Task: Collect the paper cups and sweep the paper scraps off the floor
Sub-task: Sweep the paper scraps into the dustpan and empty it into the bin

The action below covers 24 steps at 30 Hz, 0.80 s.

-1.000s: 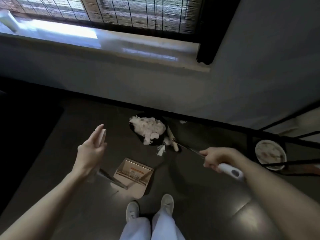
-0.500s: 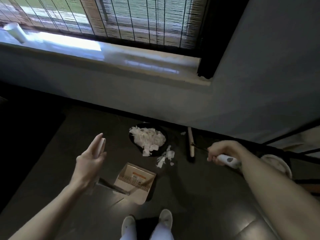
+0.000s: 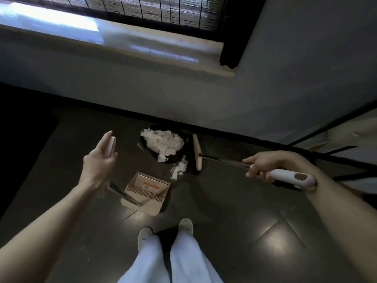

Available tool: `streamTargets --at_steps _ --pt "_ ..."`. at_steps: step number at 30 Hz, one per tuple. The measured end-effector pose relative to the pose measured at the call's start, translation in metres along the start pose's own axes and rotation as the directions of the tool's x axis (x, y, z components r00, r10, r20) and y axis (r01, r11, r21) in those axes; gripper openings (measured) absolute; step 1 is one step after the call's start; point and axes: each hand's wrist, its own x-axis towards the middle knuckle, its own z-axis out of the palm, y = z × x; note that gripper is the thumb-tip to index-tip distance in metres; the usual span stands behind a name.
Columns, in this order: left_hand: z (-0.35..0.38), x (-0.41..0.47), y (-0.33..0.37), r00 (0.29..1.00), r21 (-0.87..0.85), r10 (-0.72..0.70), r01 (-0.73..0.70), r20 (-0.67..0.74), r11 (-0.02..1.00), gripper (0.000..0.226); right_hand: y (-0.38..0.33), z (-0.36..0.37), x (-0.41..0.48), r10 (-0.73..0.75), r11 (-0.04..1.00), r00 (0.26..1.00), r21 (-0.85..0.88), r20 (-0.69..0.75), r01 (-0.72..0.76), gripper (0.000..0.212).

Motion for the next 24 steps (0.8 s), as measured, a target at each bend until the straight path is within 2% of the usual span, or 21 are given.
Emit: streamTargets --at_steps 4,6,8,9,11,12,16,19,21,24 --pt "0.0 -0.006 -0.005 1.0 0.022 -0.011 0.011 -0.02 1.0 0.061 -0.007 0.0 -0.01 -0.027 0.999 0.998 -0.044 -0.055 0.025 0.075" --pt "-0.004 -0.013 -0.009 0.998 0.024 -0.027 0.028 -0.05 0.999 0.061 -0.019 0.005 0.005 -0.022 0.993 0.997 -0.115 -0.068 0.014 0.061" --pt "-0.01 -0.021 -0.015 0.996 -0.008 -0.044 0.044 -0.075 0.999 0.062 -0.034 0.022 0.021 -0.012 0.961 0.997 -0.278 -0.082 -0.011 0.027" --pt "-0.014 -0.024 -0.019 0.995 -0.022 -0.051 0.049 -0.085 0.999 0.062 -0.041 0.034 0.027 -0.017 0.921 0.993 -0.388 -0.115 -0.029 0.017" --pt "-0.023 -0.031 -0.029 0.994 -0.015 -0.054 0.053 -0.098 0.998 0.062 -0.049 0.064 0.04 -0.047 0.809 0.988 -0.587 -0.145 -0.047 0.023" --pt "-0.029 -0.032 -0.033 0.992 -0.007 -0.055 0.055 -0.111 0.998 0.062 -0.052 0.076 0.047 -0.05 0.784 0.989 -0.619 -0.142 -0.049 0.028" --pt "-0.051 -0.031 -0.049 0.987 -0.007 -0.072 0.072 -0.142 0.997 0.062 -0.054 0.107 0.061 0.054 0.868 0.997 -0.491 -0.063 -0.078 0.044" --pt "-0.063 -0.032 -0.057 0.988 -0.06 -0.057 0.049 -0.146 0.997 0.061 -0.039 0.123 0.056 0.11 0.918 0.991 -0.374 -0.076 -0.131 0.055" --pt "-0.071 -0.031 -0.064 0.991 -0.039 -0.04 0.035 -0.129 0.999 0.061 -0.026 0.139 0.05 0.132 0.956 0.988 -0.254 -0.082 -0.149 0.062" --pt "-0.084 -0.024 -0.077 0.997 -0.045 0.019 -0.022 -0.077 0.999 0.059 -0.009 0.16 0.034 0.165 0.97 0.984 -0.172 -0.062 -0.174 0.064"
